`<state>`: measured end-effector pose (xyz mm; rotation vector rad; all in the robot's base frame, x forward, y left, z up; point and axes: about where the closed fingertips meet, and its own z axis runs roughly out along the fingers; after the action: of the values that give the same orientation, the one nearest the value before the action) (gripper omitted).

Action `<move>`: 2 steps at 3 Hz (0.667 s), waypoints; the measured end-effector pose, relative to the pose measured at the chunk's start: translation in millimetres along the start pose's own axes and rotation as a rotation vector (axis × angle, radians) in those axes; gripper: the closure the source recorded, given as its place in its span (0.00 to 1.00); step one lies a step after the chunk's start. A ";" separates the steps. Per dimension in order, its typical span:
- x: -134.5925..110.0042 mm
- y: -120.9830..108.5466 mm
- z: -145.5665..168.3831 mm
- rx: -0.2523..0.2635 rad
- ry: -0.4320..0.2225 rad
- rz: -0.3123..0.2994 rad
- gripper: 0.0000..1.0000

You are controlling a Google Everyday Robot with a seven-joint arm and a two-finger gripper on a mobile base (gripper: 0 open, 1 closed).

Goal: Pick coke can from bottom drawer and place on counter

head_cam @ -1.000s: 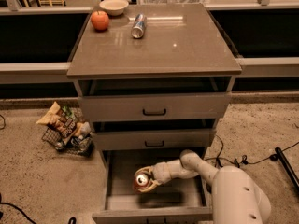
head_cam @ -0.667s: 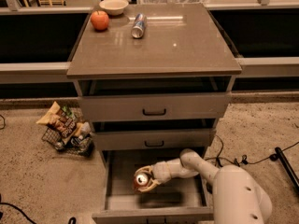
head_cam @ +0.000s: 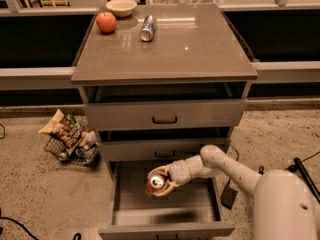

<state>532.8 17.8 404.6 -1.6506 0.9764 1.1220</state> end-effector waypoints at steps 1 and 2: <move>-84.3 9.4 -19.3 -0.005 0.106 -0.042 1.00; -84.3 9.4 -19.3 -0.005 0.106 -0.042 1.00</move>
Offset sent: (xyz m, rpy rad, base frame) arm -0.0095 -0.0118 0.0553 -0.0544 -0.0494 -0.0268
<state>505.3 7.0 486.4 -1.7417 1.0020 1.0186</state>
